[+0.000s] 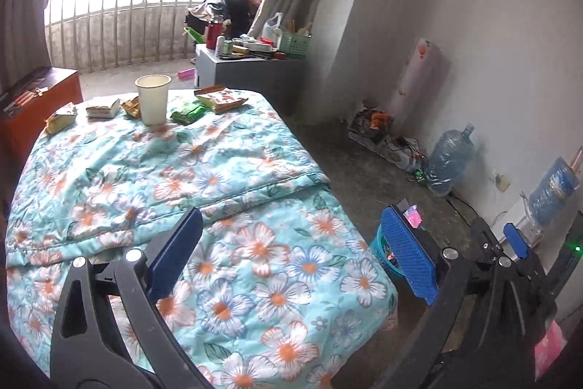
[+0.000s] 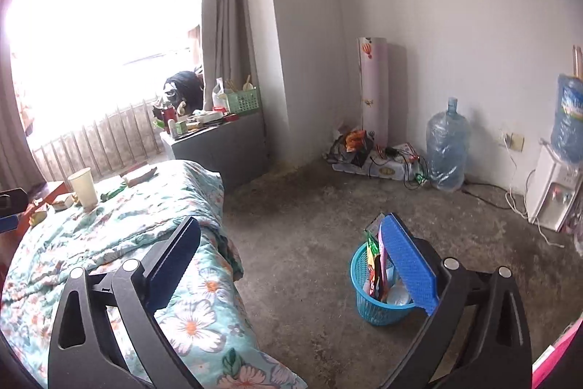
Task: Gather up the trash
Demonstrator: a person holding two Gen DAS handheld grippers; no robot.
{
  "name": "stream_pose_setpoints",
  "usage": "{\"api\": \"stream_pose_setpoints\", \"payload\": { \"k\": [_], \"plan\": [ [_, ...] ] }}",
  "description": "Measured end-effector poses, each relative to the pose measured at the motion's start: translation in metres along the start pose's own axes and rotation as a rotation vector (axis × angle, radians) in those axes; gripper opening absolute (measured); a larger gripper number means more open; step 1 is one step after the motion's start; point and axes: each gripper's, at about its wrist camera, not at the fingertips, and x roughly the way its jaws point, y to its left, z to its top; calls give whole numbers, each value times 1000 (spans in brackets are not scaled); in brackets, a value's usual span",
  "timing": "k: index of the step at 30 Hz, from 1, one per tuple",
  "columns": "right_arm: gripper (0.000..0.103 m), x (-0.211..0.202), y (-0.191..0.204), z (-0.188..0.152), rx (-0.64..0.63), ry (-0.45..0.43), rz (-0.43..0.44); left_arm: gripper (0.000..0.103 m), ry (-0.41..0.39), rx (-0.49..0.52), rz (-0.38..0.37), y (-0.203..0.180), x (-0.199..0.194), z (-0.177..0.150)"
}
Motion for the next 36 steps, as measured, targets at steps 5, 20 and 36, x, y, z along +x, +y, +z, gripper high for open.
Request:
{"api": "stream_pose_setpoints", "payload": {
  "k": [5, 20, 36],
  "plan": [
    [97, -22, 31, -5, -118, 80, 20, 94, 51, 66, 72, -2, -2, -28],
    [97, -32, 52, -65, -259, 415, 28, 94, 322, 4, 104, 10, 6, -84],
    [97, -22, 44, -68, -279, 457, -4, 94, 334, -16, 117, 5, 18, -86]
  ]
}}
